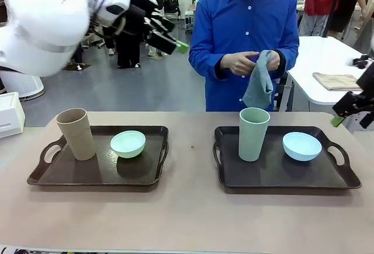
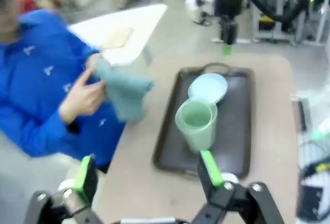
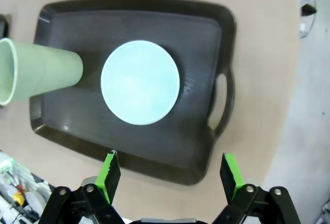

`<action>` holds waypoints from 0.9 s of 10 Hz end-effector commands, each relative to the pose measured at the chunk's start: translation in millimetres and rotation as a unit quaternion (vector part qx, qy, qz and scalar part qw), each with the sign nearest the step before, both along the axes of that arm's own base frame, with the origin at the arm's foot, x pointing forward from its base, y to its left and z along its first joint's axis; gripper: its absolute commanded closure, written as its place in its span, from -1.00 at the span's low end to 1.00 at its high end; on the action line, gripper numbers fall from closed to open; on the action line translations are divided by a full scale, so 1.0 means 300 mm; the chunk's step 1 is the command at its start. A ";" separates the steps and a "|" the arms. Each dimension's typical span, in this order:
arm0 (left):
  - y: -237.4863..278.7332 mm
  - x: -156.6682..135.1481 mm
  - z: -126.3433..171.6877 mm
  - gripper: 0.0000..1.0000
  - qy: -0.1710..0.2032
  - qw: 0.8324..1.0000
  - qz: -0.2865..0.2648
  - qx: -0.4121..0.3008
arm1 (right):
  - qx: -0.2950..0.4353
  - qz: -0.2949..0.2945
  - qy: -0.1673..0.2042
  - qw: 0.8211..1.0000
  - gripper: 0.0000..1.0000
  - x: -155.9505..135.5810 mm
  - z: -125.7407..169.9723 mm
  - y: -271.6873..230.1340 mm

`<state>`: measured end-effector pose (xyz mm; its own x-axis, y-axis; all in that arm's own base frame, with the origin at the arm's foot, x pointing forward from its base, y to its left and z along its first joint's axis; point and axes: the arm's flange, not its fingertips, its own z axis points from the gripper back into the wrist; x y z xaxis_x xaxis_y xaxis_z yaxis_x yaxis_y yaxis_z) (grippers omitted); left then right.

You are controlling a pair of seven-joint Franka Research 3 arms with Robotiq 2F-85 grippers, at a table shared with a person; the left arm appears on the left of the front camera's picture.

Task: Set up a tray with a mat and arrange the tableware.
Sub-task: Pick up the Picnic Bowl and Reusable plastic cup from the Handle tray in front of the human's position and hold them in the air.

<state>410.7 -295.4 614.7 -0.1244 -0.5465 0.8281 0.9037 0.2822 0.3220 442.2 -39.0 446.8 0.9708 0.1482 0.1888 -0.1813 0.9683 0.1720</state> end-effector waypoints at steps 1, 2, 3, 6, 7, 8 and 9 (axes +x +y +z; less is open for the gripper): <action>-0.006 0.204 -0.144 -1.00 0.050 0.988 -0.146 -0.023 | 0.013 0.002 -0.002 1.000 -1.00 0.044 -0.025 0.019; -0.034 0.226 -0.173 -1.00 0.070 0.980 -0.184 -0.001 | 0.014 0.000 0.005 1.000 -1.00 0.056 -0.055 0.023; -0.040 0.229 -0.192 -1.00 0.091 0.977 -0.193 0.027 | 0.014 0.002 0.016 1.000 -1.00 0.059 -0.089 0.025; -0.103 0.272 -0.256 -1.00 0.123 0.975 -0.158 0.093 | 0.015 0.012 0.024 1.000 -1.00 0.058 -0.140 0.031; -0.149 0.290 -0.282 -1.00 0.111 0.980 -0.122 0.114 | 0.016 0.014 0.024 0.999 -1.00 0.058 -0.152 0.031; -0.206 0.308 -0.309 -1.00 0.102 0.981 -0.109 0.121 | 0.024 0.016 0.022 0.999 -1.00 0.069 -0.168 0.031; -0.245 0.291 -0.336 -1.00 0.104 0.980 -0.113 0.126 | 0.030 0.021 0.023 0.999 -1.00 0.076 -0.185 0.040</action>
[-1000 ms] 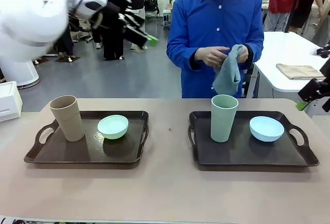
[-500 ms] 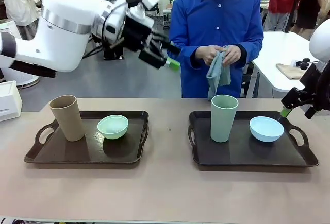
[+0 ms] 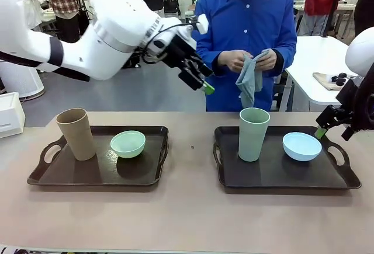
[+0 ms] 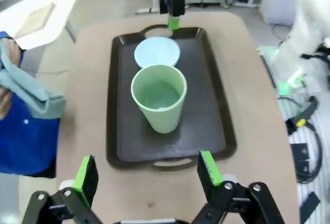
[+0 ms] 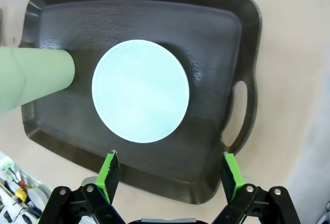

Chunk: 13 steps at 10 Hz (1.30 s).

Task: Set up a tray with a mat and arrange the tableware.
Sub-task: Pick up the Picnic Bowl and Reusable plastic cup from the Handle tray in front of the human's position and hold them in the air.

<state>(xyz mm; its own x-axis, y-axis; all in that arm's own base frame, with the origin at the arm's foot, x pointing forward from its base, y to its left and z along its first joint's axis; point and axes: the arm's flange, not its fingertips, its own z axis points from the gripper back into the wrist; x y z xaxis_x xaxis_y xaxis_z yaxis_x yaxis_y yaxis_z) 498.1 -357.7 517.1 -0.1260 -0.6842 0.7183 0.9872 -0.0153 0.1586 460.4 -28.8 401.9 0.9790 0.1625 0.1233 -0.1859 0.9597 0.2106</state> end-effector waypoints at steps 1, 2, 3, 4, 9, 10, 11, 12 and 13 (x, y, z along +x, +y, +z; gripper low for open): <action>-0.069 -0.007 -0.042 -1.00 0.010 0.999 0.006 0.040 | 0.020 0.015 -0.009 1.000 -1.00 0.030 -0.056 0.019; -0.090 -0.015 -0.074 -1.00 0.011 0.998 0.004 0.055 | 0.022 0.019 -0.002 1.000 -1.00 0.043 -0.081 0.036; -0.105 -0.012 -0.097 -1.00 0.017 0.998 0.005 0.063 | 0.023 0.019 -0.001 1.000 -1.00 0.058 -0.098 0.051; -0.129 -0.022 -0.142 -1.00 0.027 0.998 0.000 0.064 | 0.017 0.023 0.000 1.000 -1.00 0.065 -0.121 0.067; -0.214 0.033 -0.288 -1.00 0.045 0.997 -0.024 0.055 | -0.019 0.017 -0.041 0.999 -1.00 0.121 -0.172 0.095; -0.223 0.037 -0.303 -1.00 0.048 0.997 -0.028 0.052 | -0.023 0.012 -0.042 0.999 -1.00 0.133 -0.177 0.095; -0.237 0.049 -0.321 -1.00 0.055 0.996 -0.036 0.055 | -0.027 0.003 -0.042 0.999 -1.00 0.144 -0.177 0.092; -0.260 0.065 -0.352 -1.00 0.059 0.996 -0.045 0.052 | -0.031 -0.005 -0.041 0.999 -1.00 0.151 -0.177 0.084; -0.284 0.073 -0.369 -1.00 0.061 0.996 -0.053 0.046 | -0.032 -0.009 -0.038 0.999 -1.00 0.155 -0.174 0.080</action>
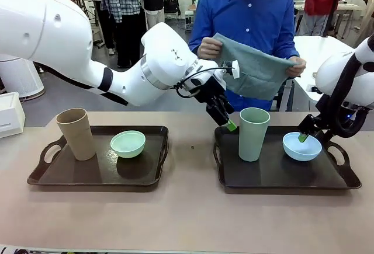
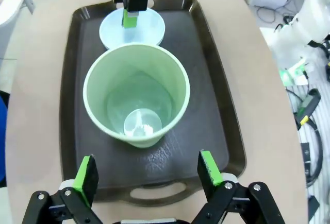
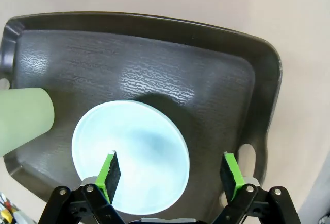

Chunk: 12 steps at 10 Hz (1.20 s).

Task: Set up a tray with a mat and arrange the tableware.
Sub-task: Pick up the Picnic Bowl and Reusable plastic cup from the Handle tray in front of the human's position and hold them in the air.

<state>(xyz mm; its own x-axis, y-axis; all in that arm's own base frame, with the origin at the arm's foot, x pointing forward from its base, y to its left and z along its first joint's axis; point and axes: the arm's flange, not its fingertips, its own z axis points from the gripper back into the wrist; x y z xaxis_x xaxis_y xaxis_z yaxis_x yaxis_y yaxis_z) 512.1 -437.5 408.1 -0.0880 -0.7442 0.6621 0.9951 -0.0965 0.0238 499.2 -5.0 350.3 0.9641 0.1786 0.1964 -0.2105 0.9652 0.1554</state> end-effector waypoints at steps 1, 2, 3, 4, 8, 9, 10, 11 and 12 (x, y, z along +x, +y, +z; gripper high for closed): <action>-0.045 0.032 -0.018 -1.00 -0.005 1.000 -0.027 -0.011 | -0.012 -0.019 0.007 1.000 -1.00 0.030 0.000 -0.006; -0.065 0.041 -0.027 -1.00 -0.004 0.999 -0.032 -0.015 | -0.011 -0.023 0.010 1.000 -1.00 0.035 0.000 -0.008; -0.082 0.048 -0.039 -1.00 -0.003 0.999 -0.035 -0.018 | -0.012 -0.024 0.012 1.000 -1.00 0.034 -0.001 -0.009; -0.096 0.059 -0.051 -1.00 -0.003 0.999 -0.037 -0.019 | -0.012 -0.026 0.013 0.999 -1.00 0.037 -0.002 -0.012; -0.119 0.080 -0.114 -1.00 0.019 0.999 -0.043 -0.003 | -0.010 -0.031 0.017 0.999 -1.00 0.036 -0.008 -0.015; -0.130 0.085 -0.131 -1.00 0.026 0.999 -0.045 -0.008 | -0.011 -0.033 0.017 0.999 -1.00 0.036 -0.009 -0.017; -0.141 0.087 -0.142 -1.00 0.034 0.998 -0.049 -0.013 | -0.011 -0.035 0.018 0.999 -1.00 0.035 -0.008 -0.018; -0.155 0.086 -0.161 -1.00 0.039 0.998 -0.053 -0.018 | -0.012 -0.036 0.020 0.999 -1.00 0.034 -0.011 -0.018; -0.169 0.084 -0.176 -1.00 0.042 0.997 -0.056 -0.024 | -0.013 -0.036 0.021 0.999 -1.00 0.033 -0.013 -0.019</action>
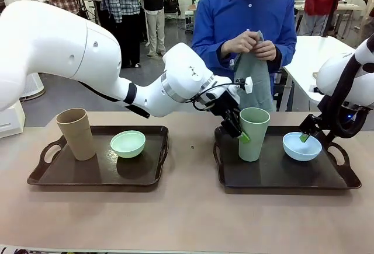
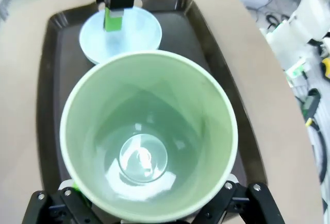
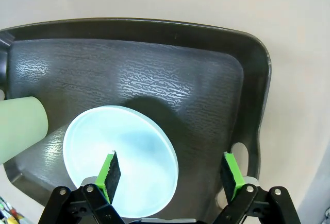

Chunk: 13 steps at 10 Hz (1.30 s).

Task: Set up a tray with a mat and arrange the tableware.
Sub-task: Pick up the Picnic Bowl and Reusable plastic cup from the Handle tray in front of the human's position and hold them in the air.

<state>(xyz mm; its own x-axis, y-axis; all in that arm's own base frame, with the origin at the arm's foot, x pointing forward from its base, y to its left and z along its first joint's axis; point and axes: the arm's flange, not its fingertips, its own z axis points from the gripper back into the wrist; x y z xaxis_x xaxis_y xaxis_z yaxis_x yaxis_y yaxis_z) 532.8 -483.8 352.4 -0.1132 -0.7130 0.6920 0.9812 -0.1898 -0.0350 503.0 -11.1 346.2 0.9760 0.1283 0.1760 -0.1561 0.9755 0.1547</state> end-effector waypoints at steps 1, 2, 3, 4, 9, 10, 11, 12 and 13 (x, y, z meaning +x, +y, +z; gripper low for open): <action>-0.027 0.014 0.001 -1.00 0.010 1.000 -0.009 -0.012 | -0.010 -0.010 0.013 1.000 -1.00 0.021 -0.002 0.000; -0.034 0.014 -0.002 -1.00 0.011 1.000 -0.009 -0.015 | -0.009 -0.009 0.013 1.000 -1.00 0.023 -0.003 0.001; -0.042 0.011 -0.020 -1.00 0.008 1.000 -0.004 0.002 | -0.007 -0.006 0.014 1.000 -1.00 0.023 -0.008 0.002; -0.045 0.008 -0.032 -1.00 0.010 1.000 -0.003 0.001 | -0.007 0.005 0.014 1.000 0.18 0.022 -0.013 0.002; -0.030 0.008 -0.019 1.00 0.007 1.000 0.003 -0.004 | -0.004 0.014 0.014 1.000 1.00 0.027 -0.015 -0.003; -0.028 0.007 -0.019 1.00 0.006 1.000 0.004 -0.003 | -0.004 0.016 0.015 1.000 1.00 0.026 -0.017 -0.006; -0.028 0.005 -0.023 1.00 0.002 1.000 0.006 0.006 | -0.004 0.017 0.014 1.000 1.00 0.026 -0.016 -0.010; -0.028 0.003 -0.024 0.46 0.003 1.000 0.008 0.006 | -0.004 0.017 0.013 1.000 1.00 0.027 -0.014 -0.013; -0.027 0.001 -0.023 0.47 0.003 1.000 0.010 0.004 | -0.003 0.019 0.014 1.000 1.00 0.028 -0.013 -0.016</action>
